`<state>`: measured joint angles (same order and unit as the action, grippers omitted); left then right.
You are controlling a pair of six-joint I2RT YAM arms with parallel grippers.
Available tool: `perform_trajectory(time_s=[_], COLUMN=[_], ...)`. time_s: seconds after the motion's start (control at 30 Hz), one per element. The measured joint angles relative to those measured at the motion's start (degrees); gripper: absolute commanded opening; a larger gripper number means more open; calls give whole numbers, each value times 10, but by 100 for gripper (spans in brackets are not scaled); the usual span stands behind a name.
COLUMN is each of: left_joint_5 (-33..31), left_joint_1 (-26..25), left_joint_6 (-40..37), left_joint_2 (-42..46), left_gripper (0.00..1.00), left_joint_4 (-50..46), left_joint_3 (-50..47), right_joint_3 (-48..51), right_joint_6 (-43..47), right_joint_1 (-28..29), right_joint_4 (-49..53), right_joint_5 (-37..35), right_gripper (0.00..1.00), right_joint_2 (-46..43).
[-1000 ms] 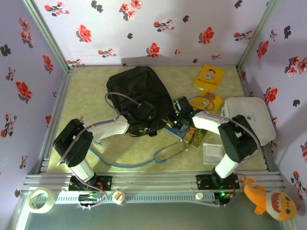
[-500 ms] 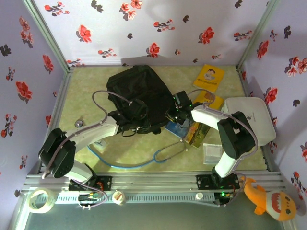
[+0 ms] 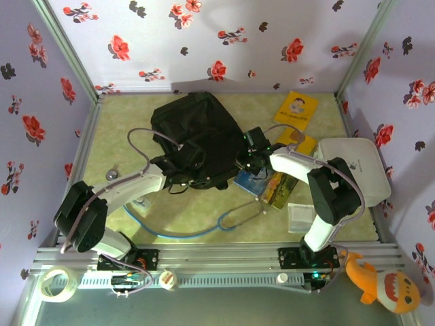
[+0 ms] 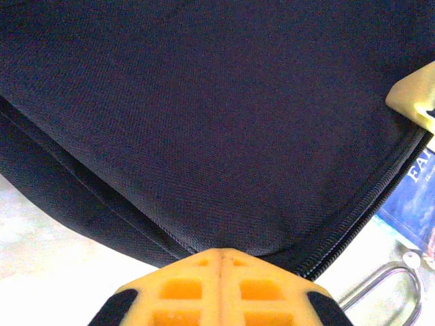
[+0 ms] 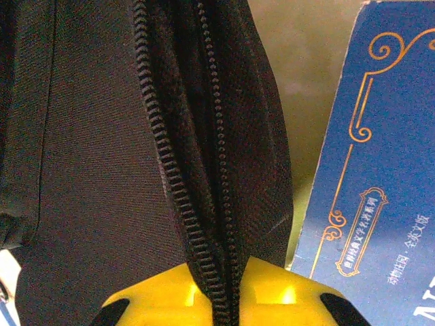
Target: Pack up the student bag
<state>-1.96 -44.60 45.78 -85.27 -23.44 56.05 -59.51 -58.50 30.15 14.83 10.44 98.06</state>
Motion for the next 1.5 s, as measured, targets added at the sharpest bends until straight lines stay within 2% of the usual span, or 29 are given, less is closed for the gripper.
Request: perform_trajectory(time_s=[0.87,1.2,1.27,1.37,1.5], left_joint_5=[-13,-34,-39,-39,-17], left_joint_1=[10,14,14,14,15], left_joint_6=[-19,-19,-20,-30,-45], left_joint_2=[32,-22,-26,-28,-28], left_gripper=[0,0,0,0,0], left_joint_4=[-15,-42,-47,-56,-58], left_joint_3=[-5,8,16,23,23], right_joint_3=[-9,-17,-17,-13,-9], right_joint_6=[0,7,9,18,16], right_joint_1=[10,14,14,12,5], right_joint_4=[10,12,11,9,18], right_joint_5=[-21,-48,-50,-60,-60], right_gripper=[7,9,14,35,58], right_joint_2=[3,19,19,14,-3])
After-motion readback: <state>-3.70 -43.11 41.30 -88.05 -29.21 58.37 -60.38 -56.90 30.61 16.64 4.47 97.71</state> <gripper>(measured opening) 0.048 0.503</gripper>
